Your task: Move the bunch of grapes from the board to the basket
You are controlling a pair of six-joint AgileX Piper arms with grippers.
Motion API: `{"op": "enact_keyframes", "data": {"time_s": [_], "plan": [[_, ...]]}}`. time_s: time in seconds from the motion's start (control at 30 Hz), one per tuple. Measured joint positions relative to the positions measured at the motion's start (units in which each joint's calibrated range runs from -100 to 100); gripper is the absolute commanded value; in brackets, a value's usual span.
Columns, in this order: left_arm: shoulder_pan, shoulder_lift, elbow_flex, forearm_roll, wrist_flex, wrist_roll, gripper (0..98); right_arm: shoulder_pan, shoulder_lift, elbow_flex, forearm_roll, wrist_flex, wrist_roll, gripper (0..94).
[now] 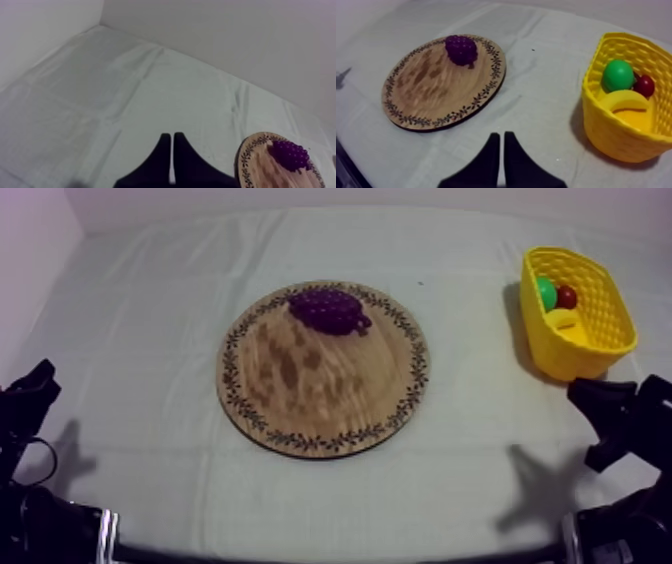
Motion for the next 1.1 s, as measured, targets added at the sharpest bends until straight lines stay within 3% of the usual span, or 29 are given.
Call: {"op": "enact_keyframes", "data": {"time_s": [0.2, 0.47, 0.63, 0.8, 1.1], "plan": [[0.00, 0.00, 0.00, 0.00, 0.00, 0.00, 0.0, -0.52, 11.86, -9.69, 4.37, 0.01, -3.88, 0.3], [0.00, 0.00, 0.00, 0.00, 0.00, 0.00, 0.0, -5.45, 28.98, -28.48, 8.80, 8.73, -1.09, 0.3], [0.00, 0.00, 0.00, 0.00, 0.00, 0.00, 0.0, -9.12, 40.31, -41.85, 9.89, 16.64, 3.76, 0.4], [0.00, 0.00, 0.00, 0.00, 0.00, 0.00, 0.0, -11.14, 51.57, -54.04, 9.22, 23.82, 8.76, 0.4], [0.00, 0.00, 0.00, 0.00, 0.00, 0.00, 0.0, -9.97, 70.98, -69.37, 9.04, 28.69, 18.00, 0.5]]}}
